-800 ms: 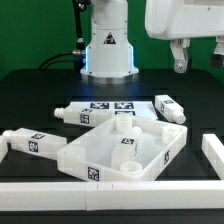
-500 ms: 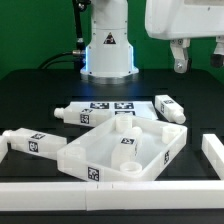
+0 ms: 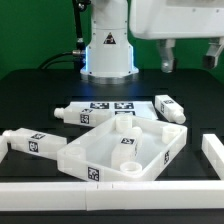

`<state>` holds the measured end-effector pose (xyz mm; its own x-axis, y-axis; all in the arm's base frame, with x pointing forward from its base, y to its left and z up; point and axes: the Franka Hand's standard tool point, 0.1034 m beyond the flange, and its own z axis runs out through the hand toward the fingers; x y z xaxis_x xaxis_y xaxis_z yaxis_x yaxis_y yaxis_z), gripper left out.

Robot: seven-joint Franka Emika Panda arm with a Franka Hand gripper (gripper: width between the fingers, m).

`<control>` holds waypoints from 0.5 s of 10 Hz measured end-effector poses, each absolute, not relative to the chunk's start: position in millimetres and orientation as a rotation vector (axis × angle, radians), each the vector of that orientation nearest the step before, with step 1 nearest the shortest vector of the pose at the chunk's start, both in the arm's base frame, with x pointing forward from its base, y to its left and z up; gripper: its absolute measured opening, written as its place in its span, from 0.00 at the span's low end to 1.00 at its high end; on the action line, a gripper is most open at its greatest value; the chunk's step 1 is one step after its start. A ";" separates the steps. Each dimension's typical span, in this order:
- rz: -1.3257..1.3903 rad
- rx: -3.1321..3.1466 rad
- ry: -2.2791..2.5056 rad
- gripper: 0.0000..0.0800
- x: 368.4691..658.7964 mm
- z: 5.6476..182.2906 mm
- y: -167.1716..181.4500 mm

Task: Assemble desk

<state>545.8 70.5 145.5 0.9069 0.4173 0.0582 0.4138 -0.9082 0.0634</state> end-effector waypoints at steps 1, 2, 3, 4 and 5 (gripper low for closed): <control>0.088 3.037 0.638 0.81 544.8 142.2 56.9; 0.091 3.055 0.637 0.81 549.1 145.9 55.3; 0.090 3.053 0.644 0.81 548.0 144.9 57.6; 0.088 3.054 0.644 0.81 547.7 144.1 57.4; 0.088 3.054 0.643 0.81 547.8 144.2 57.1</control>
Offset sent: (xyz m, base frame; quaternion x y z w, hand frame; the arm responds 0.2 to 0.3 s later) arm 0.0000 0.0000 0.0000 0.0000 0.0000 0.0000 1.0000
